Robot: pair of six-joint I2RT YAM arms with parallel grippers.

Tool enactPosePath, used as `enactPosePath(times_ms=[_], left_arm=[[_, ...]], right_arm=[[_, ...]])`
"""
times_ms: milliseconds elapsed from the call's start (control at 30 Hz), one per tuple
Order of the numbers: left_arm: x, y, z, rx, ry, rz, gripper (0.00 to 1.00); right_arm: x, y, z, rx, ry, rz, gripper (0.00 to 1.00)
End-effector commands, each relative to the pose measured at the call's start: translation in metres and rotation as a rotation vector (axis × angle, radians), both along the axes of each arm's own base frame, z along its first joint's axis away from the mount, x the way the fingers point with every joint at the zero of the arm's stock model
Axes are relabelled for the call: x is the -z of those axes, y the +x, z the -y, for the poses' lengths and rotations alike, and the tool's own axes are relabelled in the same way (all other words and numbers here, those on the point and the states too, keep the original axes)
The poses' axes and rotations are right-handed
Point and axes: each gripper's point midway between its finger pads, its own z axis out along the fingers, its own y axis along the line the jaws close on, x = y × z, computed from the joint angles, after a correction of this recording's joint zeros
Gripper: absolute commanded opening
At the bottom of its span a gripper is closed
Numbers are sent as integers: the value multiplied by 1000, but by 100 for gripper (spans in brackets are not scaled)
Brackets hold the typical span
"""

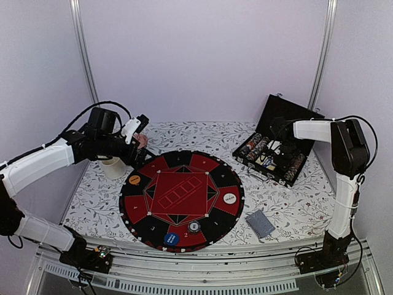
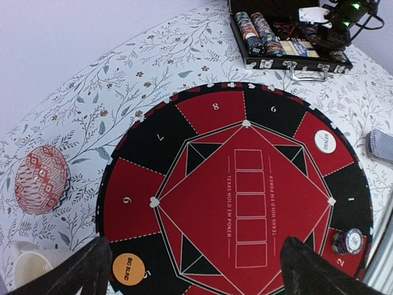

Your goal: Distribute texas hold em gaming equipment

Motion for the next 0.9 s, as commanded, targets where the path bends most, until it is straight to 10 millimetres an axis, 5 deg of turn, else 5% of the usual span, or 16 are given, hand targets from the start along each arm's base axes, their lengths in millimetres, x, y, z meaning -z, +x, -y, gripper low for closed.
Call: enactPosePath(times_ms=[0, 200, 533, 867], left_arm=[[4, 3, -2, 3, -8, -1, 98], [5, 3, -2, 4, -13, -7, 98], [9, 1, 1, 18, -26, -32, 98], [9, 1, 1, 21, -30, -36, 98]], right_arm=[[10, 2, -5, -8, 20, -22, 57], [5, -9, -24, -53, 74, -35, 56], [-1, -4, -17, -52, 36, 0, 57], [8, 7, -10, -43, 6, -9, 68]])
